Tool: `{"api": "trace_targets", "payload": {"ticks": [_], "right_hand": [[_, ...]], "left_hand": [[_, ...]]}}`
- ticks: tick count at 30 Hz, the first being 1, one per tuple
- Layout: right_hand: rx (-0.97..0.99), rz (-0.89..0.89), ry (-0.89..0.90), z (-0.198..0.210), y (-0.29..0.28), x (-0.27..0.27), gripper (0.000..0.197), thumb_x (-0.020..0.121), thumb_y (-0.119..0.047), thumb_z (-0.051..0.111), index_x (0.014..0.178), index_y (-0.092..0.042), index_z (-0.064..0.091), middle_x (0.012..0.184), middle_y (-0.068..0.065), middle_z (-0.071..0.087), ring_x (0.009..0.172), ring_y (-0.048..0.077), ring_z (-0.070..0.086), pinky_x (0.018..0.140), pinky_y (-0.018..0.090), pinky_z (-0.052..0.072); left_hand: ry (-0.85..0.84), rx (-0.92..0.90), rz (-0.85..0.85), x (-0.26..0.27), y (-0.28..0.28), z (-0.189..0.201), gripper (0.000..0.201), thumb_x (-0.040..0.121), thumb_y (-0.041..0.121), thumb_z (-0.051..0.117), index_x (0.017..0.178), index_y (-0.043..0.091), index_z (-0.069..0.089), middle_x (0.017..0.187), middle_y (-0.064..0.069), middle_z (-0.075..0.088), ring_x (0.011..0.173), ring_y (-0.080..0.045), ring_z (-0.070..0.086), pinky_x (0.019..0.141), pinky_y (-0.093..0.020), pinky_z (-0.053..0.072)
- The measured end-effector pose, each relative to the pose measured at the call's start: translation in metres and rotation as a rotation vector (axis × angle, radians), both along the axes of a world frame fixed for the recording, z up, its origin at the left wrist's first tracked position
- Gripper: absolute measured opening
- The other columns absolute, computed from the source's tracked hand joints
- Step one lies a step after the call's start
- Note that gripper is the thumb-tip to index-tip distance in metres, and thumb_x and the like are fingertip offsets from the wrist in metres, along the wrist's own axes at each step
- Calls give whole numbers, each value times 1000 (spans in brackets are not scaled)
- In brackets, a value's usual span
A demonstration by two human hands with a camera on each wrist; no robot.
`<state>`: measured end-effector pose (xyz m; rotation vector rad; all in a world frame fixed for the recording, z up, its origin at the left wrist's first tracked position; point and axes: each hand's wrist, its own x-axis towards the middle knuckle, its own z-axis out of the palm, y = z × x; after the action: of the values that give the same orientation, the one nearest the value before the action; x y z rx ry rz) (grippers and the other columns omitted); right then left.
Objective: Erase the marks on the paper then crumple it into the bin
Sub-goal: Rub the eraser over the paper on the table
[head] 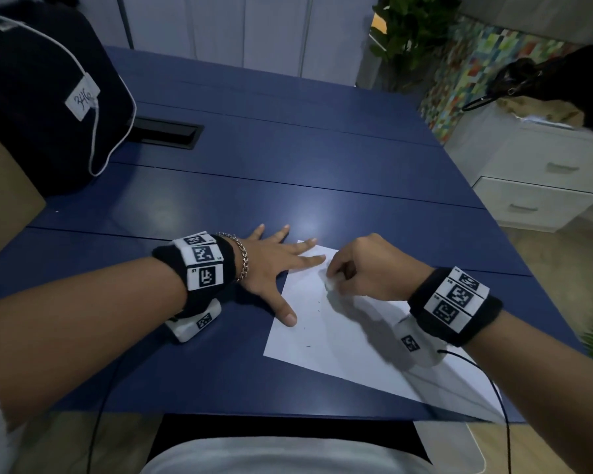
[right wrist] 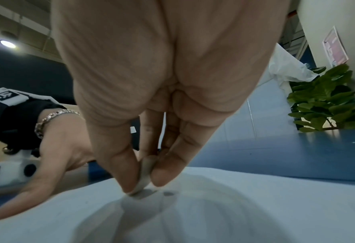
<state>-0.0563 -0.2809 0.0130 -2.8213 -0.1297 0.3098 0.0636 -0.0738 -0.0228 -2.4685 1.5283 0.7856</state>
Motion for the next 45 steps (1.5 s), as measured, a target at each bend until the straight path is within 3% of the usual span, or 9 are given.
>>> {"api": "trace_targets", "payload": {"ticks": [4,7,13,19,24,29,33,38,45], "right_hand": [[-10,-64,-129,-9,21,-6,8,81,-18,68,82,-21,75,72,-5,70,63,10,59,64,28,49],[4,117,-52,-6,41,-21,22,78,-15,65,60,-23,56,58,-5,56,56,15,49,55,21,40],[-44,-64,-164,-5,19,7,13,80,-14,65,68,-19,64,62,-4,58,56,16,49,62,28,40],[-22,171,-2,0,39,-8,18,79,-15,72,69,-29,64,61,-15,58,60,0,56,59,11,38],[-50,61,-158,-6,30,4,12,79,-15,69,87,-17,78,76,-4,71,71,18,65,65,26,46],[-27,170,-7,-1,34,-1,9,80,-15,71,79,-23,76,68,-13,64,61,6,55,59,10,39],[-75,62,-137,-4,21,3,9,79,-15,67,82,-18,76,71,-4,69,65,17,62,63,27,50],[-18,200,82,4,26,-15,9,83,-25,73,90,-28,79,70,-18,62,64,-2,56,62,9,37],[-33,167,-8,-3,18,-33,13,80,-23,71,90,-26,79,79,-15,70,67,4,58,64,9,38]], "left_hand": [[-15,-6,1,1,1,-6,139,62,97,68,159,57,-22,169,22,-33,157,-34,-33,118,-76,-18],[-7,-8,0,2,2,-9,141,60,98,68,158,57,-24,168,22,-34,156,-34,-35,117,-76,-20],[9,-8,29,0,0,-7,150,59,97,70,159,46,-29,165,28,-35,154,-27,-38,118,-73,-22],[27,-15,36,4,1,-11,154,54,101,68,161,45,-29,166,28,-35,153,-25,-40,118,-70,-25],[27,-10,34,4,-1,-10,156,53,101,68,160,44,-30,166,28,-35,152,-25,-40,118,-69,-26],[32,-3,38,4,1,-10,155,55,100,68,160,43,-31,166,28,-35,152,-24,-41,118,-69,-26],[32,6,40,3,0,-10,156,54,100,68,160,43,-31,165,29,-36,152,-24,-41,119,-70,-25],[29,18,37,3,0,-10,155,56,100,68,162,41,-28,165,28,-37,152,-23,-41,120,-69,-23],[29,22,27,3,-1,-7,155,55,100,67,162,41,-28,166,26,-37,152,-23,-41,119,-69,-24]]}}
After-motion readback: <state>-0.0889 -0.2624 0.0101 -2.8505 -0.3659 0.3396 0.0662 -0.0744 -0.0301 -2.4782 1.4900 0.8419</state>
